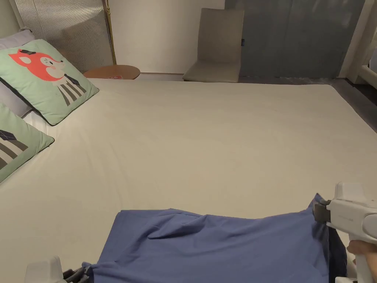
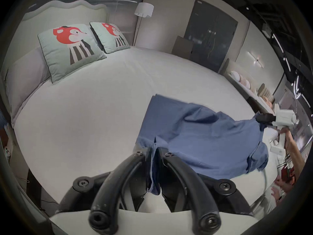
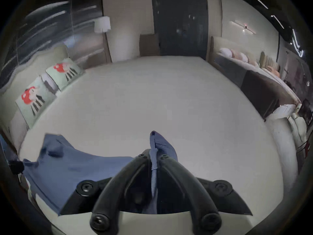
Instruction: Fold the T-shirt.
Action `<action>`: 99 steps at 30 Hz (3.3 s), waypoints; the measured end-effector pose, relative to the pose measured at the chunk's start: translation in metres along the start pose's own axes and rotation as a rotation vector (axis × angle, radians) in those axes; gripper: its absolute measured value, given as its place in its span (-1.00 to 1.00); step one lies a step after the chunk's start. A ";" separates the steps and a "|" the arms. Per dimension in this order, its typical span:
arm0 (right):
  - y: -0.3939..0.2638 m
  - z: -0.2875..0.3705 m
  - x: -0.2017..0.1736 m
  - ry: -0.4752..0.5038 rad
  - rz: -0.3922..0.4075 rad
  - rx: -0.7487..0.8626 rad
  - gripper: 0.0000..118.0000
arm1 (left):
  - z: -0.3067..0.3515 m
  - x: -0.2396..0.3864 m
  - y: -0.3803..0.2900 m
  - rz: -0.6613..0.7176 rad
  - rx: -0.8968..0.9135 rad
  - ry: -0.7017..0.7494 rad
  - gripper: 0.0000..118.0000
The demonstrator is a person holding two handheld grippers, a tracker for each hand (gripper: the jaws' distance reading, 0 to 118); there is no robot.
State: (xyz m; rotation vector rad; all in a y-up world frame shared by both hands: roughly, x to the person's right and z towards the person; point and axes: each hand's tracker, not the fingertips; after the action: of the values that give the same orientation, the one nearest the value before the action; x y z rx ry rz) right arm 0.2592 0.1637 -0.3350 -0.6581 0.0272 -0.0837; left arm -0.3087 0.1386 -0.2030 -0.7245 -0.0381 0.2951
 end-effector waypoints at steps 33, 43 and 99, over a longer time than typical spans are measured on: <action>0.364 0.051 -0.018 -0.196 0.159 0.660 -0.93 | -0.069 0.130 0.483 -0.231 0.557 0.011 -0.90; 0.311 -0.045 -0.017 -0.199 0.179 0.557 -0.93 | -0.160 0.108 0.444 -0.248 0.482 0.085 -0.90; -0.203 0.109 -0.011 -0.099 -0.106 -0.149 -0.64 | -0.005 -0.062 -0.060 -0.089 -0.192 0.191 -0.26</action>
State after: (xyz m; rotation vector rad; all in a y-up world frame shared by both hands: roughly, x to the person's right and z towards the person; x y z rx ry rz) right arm 0.2394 0.0707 -0.1248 -0.8116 -0.0979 -0.1524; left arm -0.3524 0.0756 -0.1633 -0.9361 0.0838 0.1374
